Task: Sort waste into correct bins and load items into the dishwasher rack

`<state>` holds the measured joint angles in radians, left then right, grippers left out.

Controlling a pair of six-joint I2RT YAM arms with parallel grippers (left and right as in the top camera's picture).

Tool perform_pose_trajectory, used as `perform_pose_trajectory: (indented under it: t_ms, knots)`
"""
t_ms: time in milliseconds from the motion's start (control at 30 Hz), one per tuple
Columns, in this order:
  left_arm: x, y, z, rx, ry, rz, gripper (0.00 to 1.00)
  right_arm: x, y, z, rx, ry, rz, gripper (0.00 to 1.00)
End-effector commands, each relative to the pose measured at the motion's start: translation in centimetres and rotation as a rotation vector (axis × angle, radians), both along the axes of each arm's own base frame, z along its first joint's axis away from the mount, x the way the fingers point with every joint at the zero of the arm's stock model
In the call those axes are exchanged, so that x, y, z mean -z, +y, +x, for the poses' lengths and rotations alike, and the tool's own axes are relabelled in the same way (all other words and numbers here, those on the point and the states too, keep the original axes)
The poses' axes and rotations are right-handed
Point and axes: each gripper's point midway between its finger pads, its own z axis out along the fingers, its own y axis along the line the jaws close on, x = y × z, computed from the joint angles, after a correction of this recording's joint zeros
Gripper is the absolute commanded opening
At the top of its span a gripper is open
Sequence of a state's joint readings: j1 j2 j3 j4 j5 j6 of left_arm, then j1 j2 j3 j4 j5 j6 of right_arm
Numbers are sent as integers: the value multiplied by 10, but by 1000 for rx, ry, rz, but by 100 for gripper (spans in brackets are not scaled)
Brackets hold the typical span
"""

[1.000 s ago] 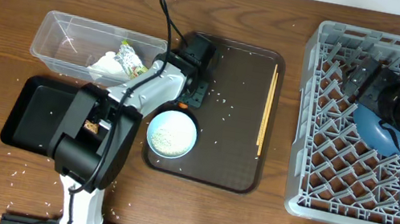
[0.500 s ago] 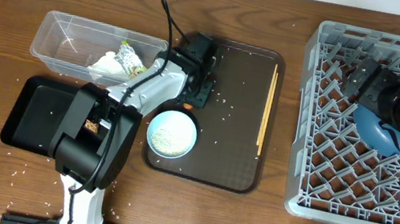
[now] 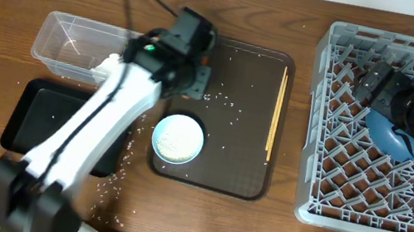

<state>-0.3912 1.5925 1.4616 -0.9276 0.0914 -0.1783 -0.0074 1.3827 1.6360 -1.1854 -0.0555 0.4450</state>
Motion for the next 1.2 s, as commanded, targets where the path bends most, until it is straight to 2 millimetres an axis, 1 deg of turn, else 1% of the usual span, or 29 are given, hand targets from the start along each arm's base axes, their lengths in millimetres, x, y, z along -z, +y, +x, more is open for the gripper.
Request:
perform_pose_trajectory:
  t_ms: [0, 100, 200, 233, 300, 400, 500, 567, 667, 733, 767, 800, 833, 867, 933, 1033, 1100, 1167]
  knots:
    - [-29, 54, -13, -257, -14, 14, 26, -1, 1, -1, 9, 1, 11, 99]
    - [-36, 112, -44, -517, 58, 56, 22, 0, 1, -1, 9, 5, 12, 99]
    - [-29, 151, -69, -698, 142, 68, 22, 0, 1, -1, 9, 5, 12, 99]
    - [-24, 159, -74, -732, 162, 72, 22, 0, 1, -1, 9, 5, 12, 99]
    - [-9, 177, -86, -817, 217, 79, 22, 0, 1, -1, 9, 5, 12, 99]
    - [22, 196, -103, -942, 295, 84, 22, 0, 1, -1, 9, 5, 12, 99]
    - [53, 210, -111, -1043, 327, 74, 22, 0, 1, -1, 9, 5, 12, 99]
    - [73, 218, -114, -1111, 327, 53, 23, 0, 1, -1, 9, 5, 12, 99]
    - [95, 226, -110, -1154, 302, 8, 23, 0, 1, -1, 9, 4, 12, 99]
    - [106, 231, -105, -1174, 268, -20, 23, 0, 1, -1, 9, 4, 12, 99]
    - [109, 234, -103, -1181, 253, -25, 25, 0, 1, -1, 9, 4, 12, 99]
    - [112, 236, -101, -1186, 241, -30, 38, 0, 1, -1, 9, 4, 12, 99]
    - [113, 238, -100, -1191, 233, -33, 55, 0, 1, -1, 9, 5, 12, 99]
    - [112, 239, -100, -1194, 231, -34, 65, 0, 1, -1, 9, 5, 12, 99]
    - [110, 241, -98, -1183, 222, -32, 68, 0, 1, -2, 9, 10, 12, 99]
    - [101, 241, -97, -1148, 226, -22, 69, 2, 1, -4, 9, 19, 11, 99]
    - [90, 235, -93, -1099, 235, -43, 68, 2, 1, -4, 6, 19, 9, 99]
    - [74, 227, -86, -1020, 231, -85, 69, 2, 1, -4, 5, 18, 10, 99]
